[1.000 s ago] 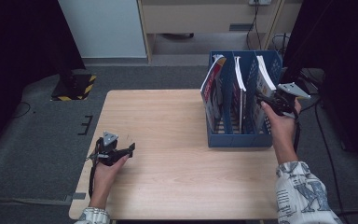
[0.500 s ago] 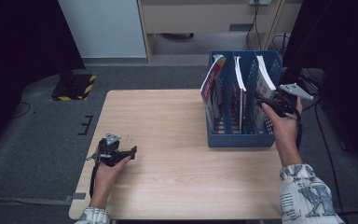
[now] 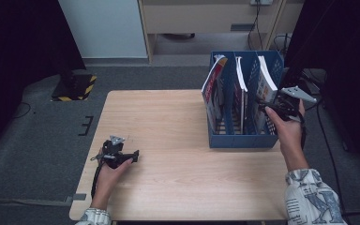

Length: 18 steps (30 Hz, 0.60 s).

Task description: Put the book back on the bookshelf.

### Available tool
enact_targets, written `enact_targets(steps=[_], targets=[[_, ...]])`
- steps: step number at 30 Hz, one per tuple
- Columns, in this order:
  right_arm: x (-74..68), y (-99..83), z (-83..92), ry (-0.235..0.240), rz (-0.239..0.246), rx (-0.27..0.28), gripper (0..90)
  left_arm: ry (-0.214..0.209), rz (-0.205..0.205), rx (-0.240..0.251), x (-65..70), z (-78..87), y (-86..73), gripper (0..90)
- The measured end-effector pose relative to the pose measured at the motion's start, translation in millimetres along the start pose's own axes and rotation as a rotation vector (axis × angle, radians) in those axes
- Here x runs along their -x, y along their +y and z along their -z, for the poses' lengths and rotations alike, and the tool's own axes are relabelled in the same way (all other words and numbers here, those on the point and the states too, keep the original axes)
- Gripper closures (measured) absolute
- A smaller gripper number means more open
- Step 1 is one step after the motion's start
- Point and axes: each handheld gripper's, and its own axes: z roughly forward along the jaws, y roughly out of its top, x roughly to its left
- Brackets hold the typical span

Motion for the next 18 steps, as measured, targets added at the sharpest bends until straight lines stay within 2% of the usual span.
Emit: enact_targets(steps=[2, 10, 18], targets=[[0.7, -0.2, 2.4, -0.001, 0.002, -0.002, 6.0, 0.002, -0.013, -0.005, 1.0, -1.1, -0.2, 5.2], [1.9, -4.6, 10.9, 0.024, -0.001, -0.019, 4.6, 0.003, -0.022, -0.027, 2.0, -5.1, -1.6, 3.9], [0.4, -11.8, 20.2, 0.040, -0.004, -0.026, 4.0, -0.006, -0.036, -0.016, 2.8, -6.1, -3.5, 1.6]])
